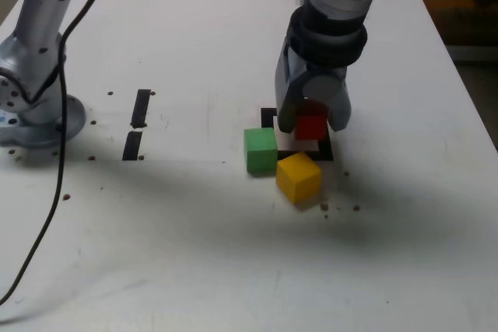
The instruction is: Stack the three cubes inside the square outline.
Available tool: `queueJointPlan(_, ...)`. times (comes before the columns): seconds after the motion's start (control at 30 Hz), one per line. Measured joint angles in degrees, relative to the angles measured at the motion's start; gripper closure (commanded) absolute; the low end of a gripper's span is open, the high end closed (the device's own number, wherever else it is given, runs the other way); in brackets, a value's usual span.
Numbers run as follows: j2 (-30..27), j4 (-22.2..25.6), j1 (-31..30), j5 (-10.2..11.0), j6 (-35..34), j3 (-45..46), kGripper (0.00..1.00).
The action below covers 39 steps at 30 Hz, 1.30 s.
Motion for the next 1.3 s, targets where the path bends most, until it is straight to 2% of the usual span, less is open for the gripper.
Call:
queueJointPlan(0.23,0.0,-3.65,0.0,-1.23,-0.3,3.11,0.98)
queueJointPlan(0.53,-0.32,-4.01,0.0,-1.77,-0.83,5.36,0.98)
queueJointPlan(0.77,-2.71,-4.35,-0.02,-1.82,-1.19,8.1,0.98)
queueJointPlan(1.07,-3.24,-6.73,-0.03,-0.61,-1.26,8.89,0.98)
queueJointPlan(1.3,-3.24,-10.21,-0.05,2.0,-0.91,9.58,0.96)
